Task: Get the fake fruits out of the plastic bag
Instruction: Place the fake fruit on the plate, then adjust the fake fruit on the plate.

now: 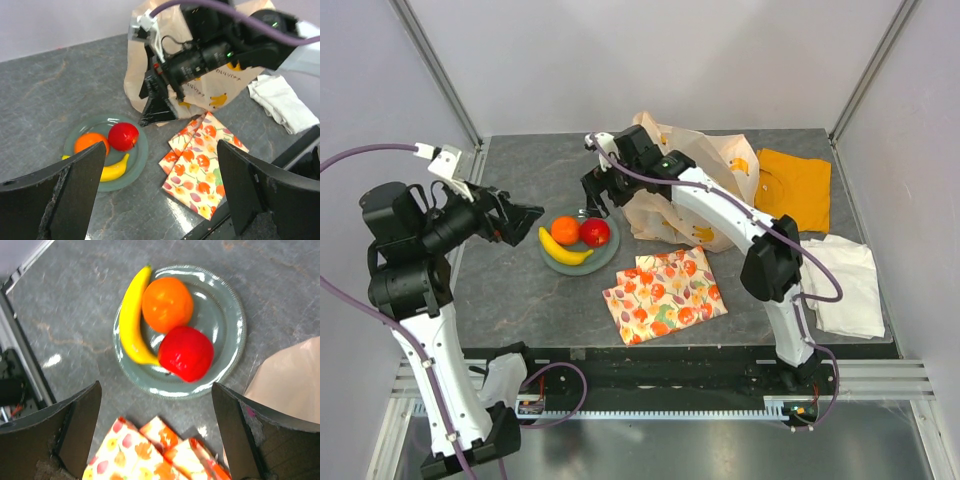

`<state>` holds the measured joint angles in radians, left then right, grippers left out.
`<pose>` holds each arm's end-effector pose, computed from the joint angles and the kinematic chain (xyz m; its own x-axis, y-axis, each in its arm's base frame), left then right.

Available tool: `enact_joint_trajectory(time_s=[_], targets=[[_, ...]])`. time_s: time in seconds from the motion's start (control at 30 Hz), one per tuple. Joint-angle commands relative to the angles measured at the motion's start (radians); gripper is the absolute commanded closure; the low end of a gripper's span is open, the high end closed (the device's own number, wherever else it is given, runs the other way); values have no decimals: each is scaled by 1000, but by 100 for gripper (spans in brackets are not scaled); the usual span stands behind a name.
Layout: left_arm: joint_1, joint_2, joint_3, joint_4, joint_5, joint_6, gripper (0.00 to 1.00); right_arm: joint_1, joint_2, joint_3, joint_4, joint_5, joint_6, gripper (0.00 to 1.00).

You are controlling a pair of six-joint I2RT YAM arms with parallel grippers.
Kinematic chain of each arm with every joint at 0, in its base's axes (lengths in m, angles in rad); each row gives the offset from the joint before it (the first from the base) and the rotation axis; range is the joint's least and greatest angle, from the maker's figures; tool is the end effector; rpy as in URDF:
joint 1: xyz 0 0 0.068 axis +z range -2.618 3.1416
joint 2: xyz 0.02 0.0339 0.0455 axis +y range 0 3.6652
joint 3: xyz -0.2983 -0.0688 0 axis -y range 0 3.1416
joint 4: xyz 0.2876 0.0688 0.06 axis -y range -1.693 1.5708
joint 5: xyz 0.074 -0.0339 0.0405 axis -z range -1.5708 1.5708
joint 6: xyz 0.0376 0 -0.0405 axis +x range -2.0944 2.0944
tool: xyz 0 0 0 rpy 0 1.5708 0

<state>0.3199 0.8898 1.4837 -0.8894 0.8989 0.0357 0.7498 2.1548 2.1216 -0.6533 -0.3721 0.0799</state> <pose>0.1328 0.0130 0.5276 -0.2579 -0.0620 -0.9642 0.5245 0.8291 -0.1936 0.3992 0.3904 0.3437 -0.5295 -0.3915 -0.7526 -0.8009 0.5230 0.2914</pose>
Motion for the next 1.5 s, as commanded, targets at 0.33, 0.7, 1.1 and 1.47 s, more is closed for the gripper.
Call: enact_joint_trajectory(time_s=[0.33, 0.7, 1.1, 1.47], targets=[[-407, 276, -134, -142, -358, 496, 1, -104, -361, -180, -160, -231, -232, 2], [-535, 719, -8, -88, -569, 750, 7, -204, -596, -233, -204, -165, -278, 2], [-624, 969, 119, -62, -614, 771, 15, -283, -653, -324, -174, -172, -258, 2], [-645, 1021, 141, -100, -726, 874, 18, -342, -619, -327, -143, -212, -212, 2]])
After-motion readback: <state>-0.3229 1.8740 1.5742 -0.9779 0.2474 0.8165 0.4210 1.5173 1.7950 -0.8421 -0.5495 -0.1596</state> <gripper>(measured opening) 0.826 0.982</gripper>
